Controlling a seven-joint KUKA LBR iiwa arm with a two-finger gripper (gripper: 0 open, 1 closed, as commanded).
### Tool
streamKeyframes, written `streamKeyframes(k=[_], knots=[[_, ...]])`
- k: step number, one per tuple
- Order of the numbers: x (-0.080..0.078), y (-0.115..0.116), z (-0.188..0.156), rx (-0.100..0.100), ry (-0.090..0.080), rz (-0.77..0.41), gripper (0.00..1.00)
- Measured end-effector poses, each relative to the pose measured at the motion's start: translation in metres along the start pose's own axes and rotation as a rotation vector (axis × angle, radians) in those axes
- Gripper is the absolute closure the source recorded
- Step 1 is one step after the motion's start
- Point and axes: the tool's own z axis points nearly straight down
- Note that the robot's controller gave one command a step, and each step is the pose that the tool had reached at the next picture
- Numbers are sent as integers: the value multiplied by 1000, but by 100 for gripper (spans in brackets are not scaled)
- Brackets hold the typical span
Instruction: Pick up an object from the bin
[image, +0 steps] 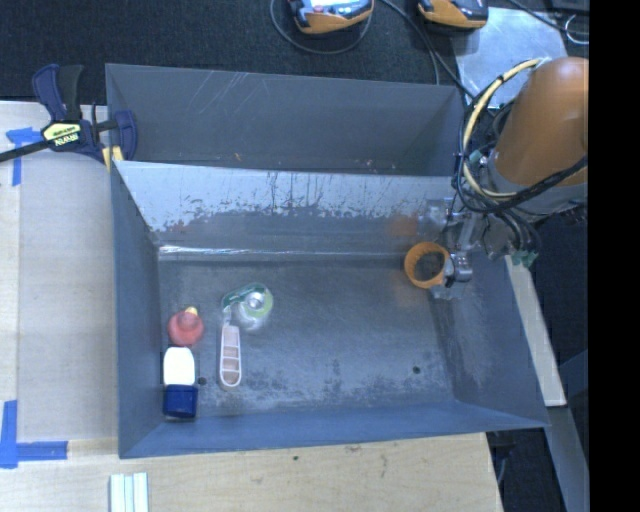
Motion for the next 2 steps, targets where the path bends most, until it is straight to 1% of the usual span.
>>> streamKeyframes(k=[1, 2], knots=[[-1, 1, -5, 1, -8, -3, 0], [-6, -46, 112, 0, -8, 146, 0]])
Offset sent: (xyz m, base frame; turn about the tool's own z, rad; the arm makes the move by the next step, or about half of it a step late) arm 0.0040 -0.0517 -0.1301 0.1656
